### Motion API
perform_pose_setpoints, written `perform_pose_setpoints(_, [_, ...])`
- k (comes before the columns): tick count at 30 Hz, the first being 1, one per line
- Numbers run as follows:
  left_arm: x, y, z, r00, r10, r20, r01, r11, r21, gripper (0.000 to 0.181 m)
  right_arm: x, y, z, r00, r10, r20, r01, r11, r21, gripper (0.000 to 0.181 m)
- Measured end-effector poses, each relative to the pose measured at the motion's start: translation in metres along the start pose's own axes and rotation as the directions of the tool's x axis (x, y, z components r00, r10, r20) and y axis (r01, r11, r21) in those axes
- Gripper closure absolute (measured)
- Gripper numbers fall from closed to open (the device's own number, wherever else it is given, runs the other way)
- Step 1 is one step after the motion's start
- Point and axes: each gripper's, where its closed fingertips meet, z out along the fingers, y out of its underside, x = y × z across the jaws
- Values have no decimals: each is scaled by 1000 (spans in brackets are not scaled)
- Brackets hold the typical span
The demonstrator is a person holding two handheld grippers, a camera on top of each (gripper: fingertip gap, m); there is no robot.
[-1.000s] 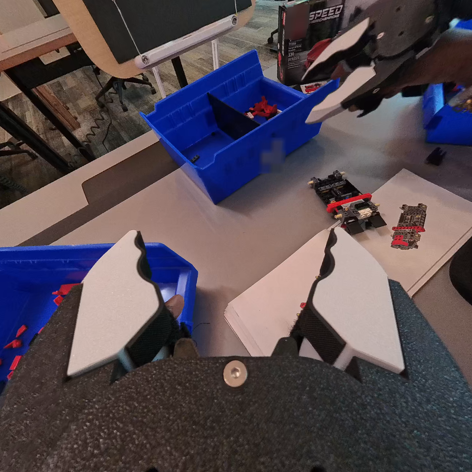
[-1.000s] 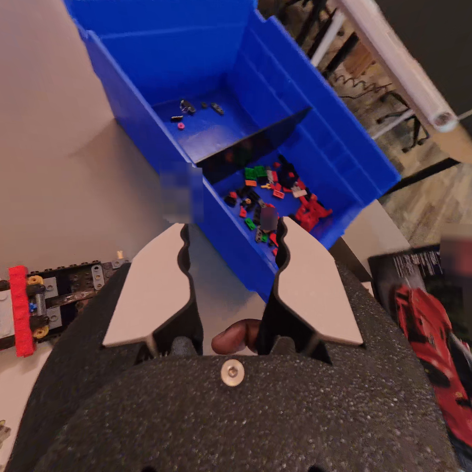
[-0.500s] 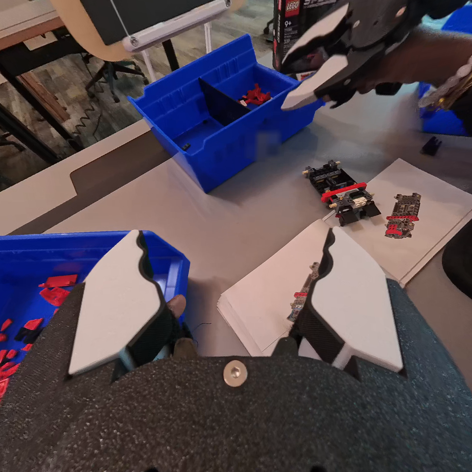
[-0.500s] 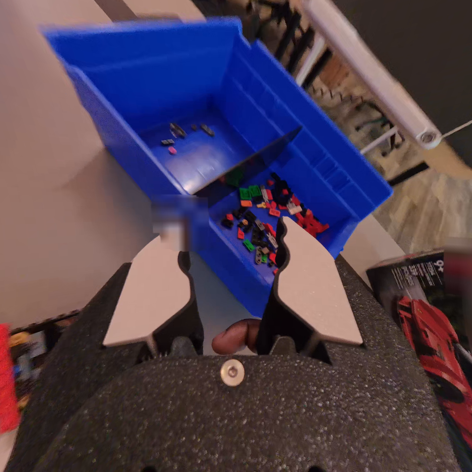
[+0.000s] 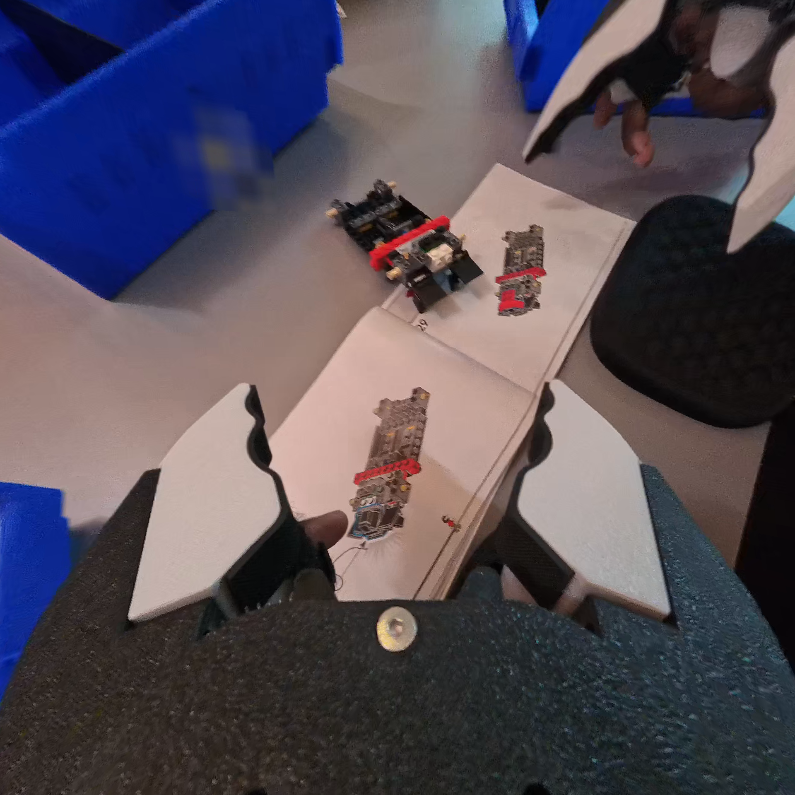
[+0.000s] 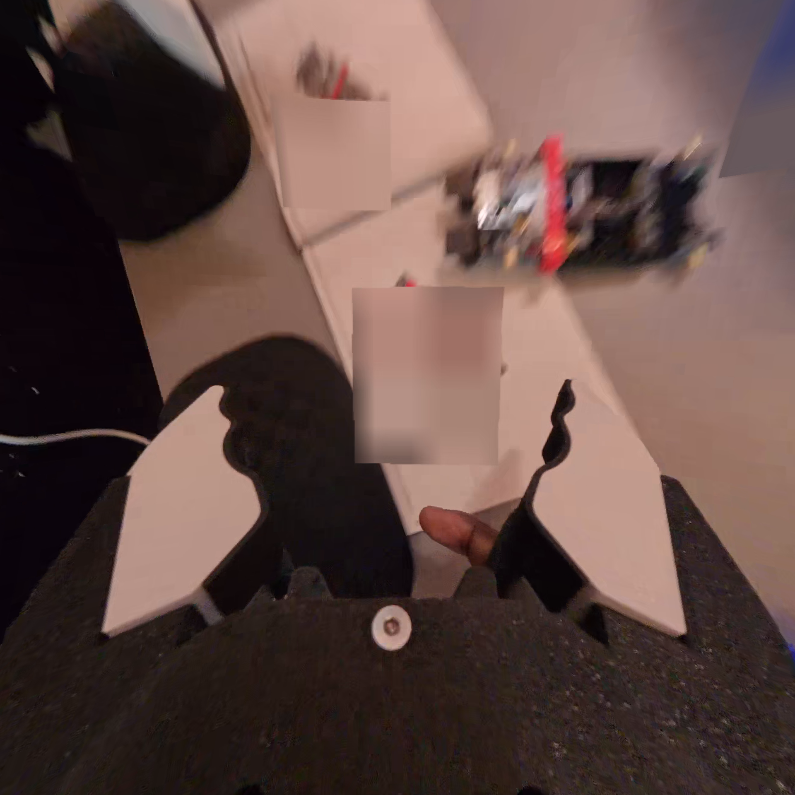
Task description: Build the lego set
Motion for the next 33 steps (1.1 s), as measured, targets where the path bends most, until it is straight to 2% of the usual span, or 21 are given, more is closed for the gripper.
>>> perform_pose_setpoints(2, [8,8,5,1000,-7,-24,7,1000,-11,61,-10,22,10,1000,7,-26,-8,999,-44,47])
perform_pose_setpoints(3, [12,10,6,999,-10,-37,10,1000,-9,69,-14,25,12,999,26,-37,-27,999,-20,50])
perform_pose_setpoints(4, [17,10,5,998,-2,-63,3,1000,7,109,-16,21,11,998,33,-51,-32,999,37,57])
perform_pose_setpoints(5, [24,8,2,995,12,-96,-8,999,42,171,-12,12,6,994,35,-101,-22,991,135,81])
perform_pose_setpoints(6, [29,3,-1,993,13,-118,-2,996,91,181,-6,1,-3,985,50,-163,-8,969,249,130])
perform_pose_setpoints(7, [33,-1,-4,992,10,-130,6,993,120,181,-3,-7,-13,979,72,-191,-3,941,340,181])
perform_pose_setpoints(9, [36,-2,-8,993,43,-107,-29,991,128,181,-3,-17,-27,973,116,-197,-13,887,462,181])
perform_pose_setpoints(12, [39,-5,-9,995,83,-54,-75,988,133,178,0,-13,-26,961,115,-253,19,882,471,181])
perform_pose_setpoints(14, [42,-7,-8,995,80,-51,-73,989,133,150,-2,-5,-16,965,60,-254,52,910,411,181])
perform_pose_setpoints(16, [39,-3,-4,996,80,-36,-77,993,95,116,-18,1,-3,993,55,-104,-15,936,353,181])
perform_pose_setpoints(17, [37,-2,-3,995,89,-34,-86,994,73,106,-25,-5,-2,997,70,-44,-49,925,376,180])
perform_pose_setpoints(19, [33,-4,0,990,129,-50,-126,990,58,105,-26,-26,-9,996,93,-7,-77,867,492,153])
perform_pose_setpoints(20, [31,-7,1,986,153,-65,-149,987,65,105,-24,-33,-12,994,109,6,-96,850,518,130])
perform_pose_setpoints(22, [24,-15,6,978,182,-107,-174,982,73,108,-16,-39,-10,993,121,6,-108,865,490,81])
perform_pose_setpoints(24, [20,-23,13,967,171,-186,-161,984,71,104,-5,-42,-4,995,63,-72,-25,897,441,49])
perform_pose_setpoints(25, [19,-26,17,959,155,-236,-146,988,56,99,5,-43,-2,989,30,-142,31,912,408,38])
perform_pose_setpoints(28, [19,-30,30,913,146,-381,-157,988,5,92,26,-45,4,969,-74,-238,150,936,318,37])
perform_pose_setpoints(30, [14,-32,39,886,200,-419,-223,975,-7,98,37,-45,8,970,-93,-226,157,946,285,49])
perform_pose_setpoints(33, [1,-38,51,860,320,-397,-341,940,21,120,56,-45,8,965,-109,-239,172,950,262,65])
